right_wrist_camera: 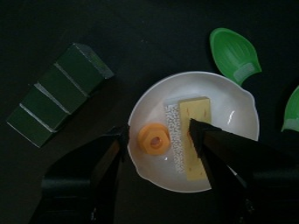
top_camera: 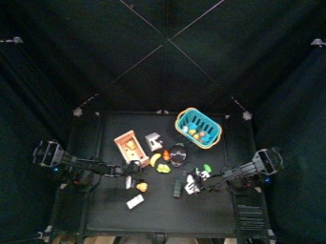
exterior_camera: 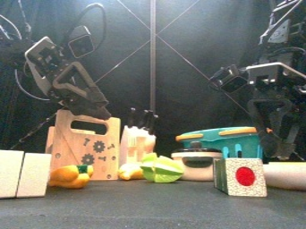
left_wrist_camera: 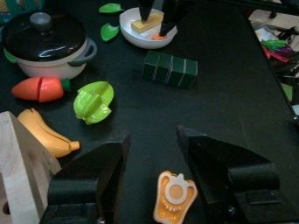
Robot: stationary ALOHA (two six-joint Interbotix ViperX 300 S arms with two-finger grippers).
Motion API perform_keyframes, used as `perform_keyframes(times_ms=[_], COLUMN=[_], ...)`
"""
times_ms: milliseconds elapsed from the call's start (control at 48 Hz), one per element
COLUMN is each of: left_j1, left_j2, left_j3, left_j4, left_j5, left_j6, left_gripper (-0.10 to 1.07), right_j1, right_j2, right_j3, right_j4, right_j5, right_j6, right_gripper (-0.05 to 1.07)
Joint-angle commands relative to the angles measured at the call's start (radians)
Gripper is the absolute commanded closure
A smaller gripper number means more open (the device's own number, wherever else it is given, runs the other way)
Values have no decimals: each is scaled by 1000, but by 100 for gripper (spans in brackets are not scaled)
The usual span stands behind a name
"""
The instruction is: Grab pot lid
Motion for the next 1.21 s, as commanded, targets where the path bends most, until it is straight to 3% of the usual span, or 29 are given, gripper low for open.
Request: perform_keyframes(times_ms=[0,417,583,1000,1188], left_j1=[0,2,2,-2,-2], left_j2=[0,0,0,0,0], left_j3=[-8,-5,-8,-5,-6], left_j4=[-2,-2,0,0,2], left_j5=[-9,-9,-9,-9,-9], left_j6=[0,0,2,3,3], left_gripper=[13,13,13,13,13], right_j1=[-2,-3,0,2,-25], right_j2=[-23,-60,-92,-117,-124], right_j3=[-14,-20,-20,-25,-54], right_j4=[-15,-112,-196,-238,-324], right_j5=[-2,-2,-9,-9,-9], right_j6=[-2,-3,3,5,5], right_gripper=[13,13,13,13,13])
